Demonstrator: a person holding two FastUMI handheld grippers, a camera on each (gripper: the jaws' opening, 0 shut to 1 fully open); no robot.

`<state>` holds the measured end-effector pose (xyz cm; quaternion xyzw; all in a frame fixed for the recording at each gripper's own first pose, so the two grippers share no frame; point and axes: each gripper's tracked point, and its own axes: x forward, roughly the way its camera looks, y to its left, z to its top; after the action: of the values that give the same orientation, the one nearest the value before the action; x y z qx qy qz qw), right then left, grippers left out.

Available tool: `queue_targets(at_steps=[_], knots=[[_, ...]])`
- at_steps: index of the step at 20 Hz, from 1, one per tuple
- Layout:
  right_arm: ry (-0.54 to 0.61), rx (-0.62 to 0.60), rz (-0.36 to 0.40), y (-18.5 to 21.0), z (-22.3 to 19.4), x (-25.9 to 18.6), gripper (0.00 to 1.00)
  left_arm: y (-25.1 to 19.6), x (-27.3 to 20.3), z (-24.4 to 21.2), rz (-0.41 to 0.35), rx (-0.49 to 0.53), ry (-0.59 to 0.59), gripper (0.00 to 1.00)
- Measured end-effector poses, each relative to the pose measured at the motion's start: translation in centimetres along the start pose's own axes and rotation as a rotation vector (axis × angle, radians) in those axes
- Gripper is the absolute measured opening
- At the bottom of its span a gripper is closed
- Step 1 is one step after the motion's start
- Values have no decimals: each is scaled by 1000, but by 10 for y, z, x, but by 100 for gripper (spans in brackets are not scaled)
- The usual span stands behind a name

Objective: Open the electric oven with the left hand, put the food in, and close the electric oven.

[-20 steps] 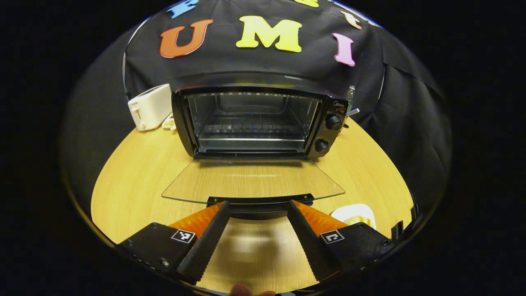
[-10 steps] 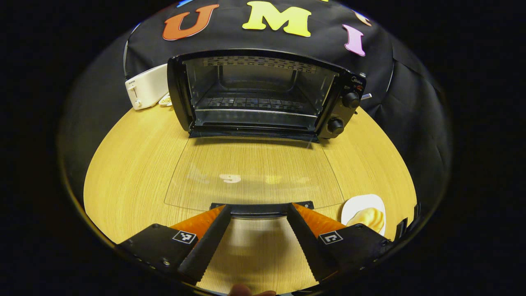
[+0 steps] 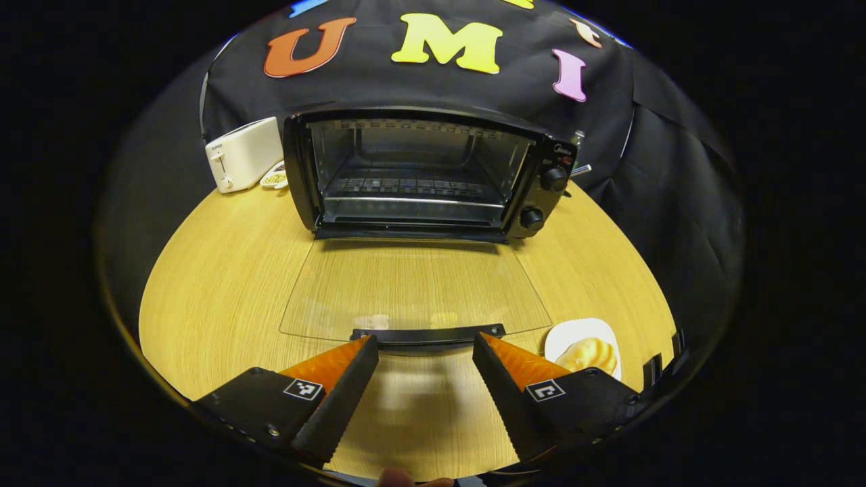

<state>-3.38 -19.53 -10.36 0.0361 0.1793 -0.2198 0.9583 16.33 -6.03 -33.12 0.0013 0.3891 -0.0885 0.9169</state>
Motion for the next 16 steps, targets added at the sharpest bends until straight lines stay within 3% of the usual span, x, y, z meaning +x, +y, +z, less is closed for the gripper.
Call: queue_targets(at_steps=[5, 9, 16], knots=[[74, -13, 108, 38, -30, 4, 97, -11, -56, 6, -63, 36, -85, 93], [124, -114, 231, 72, -60, 23, 97, -14, -124, 4, -78, 19, -152, 93], [256, -328, 481, 112, -137, 102, 98, 21, -213, 12, 127, -39, -268, 93]])
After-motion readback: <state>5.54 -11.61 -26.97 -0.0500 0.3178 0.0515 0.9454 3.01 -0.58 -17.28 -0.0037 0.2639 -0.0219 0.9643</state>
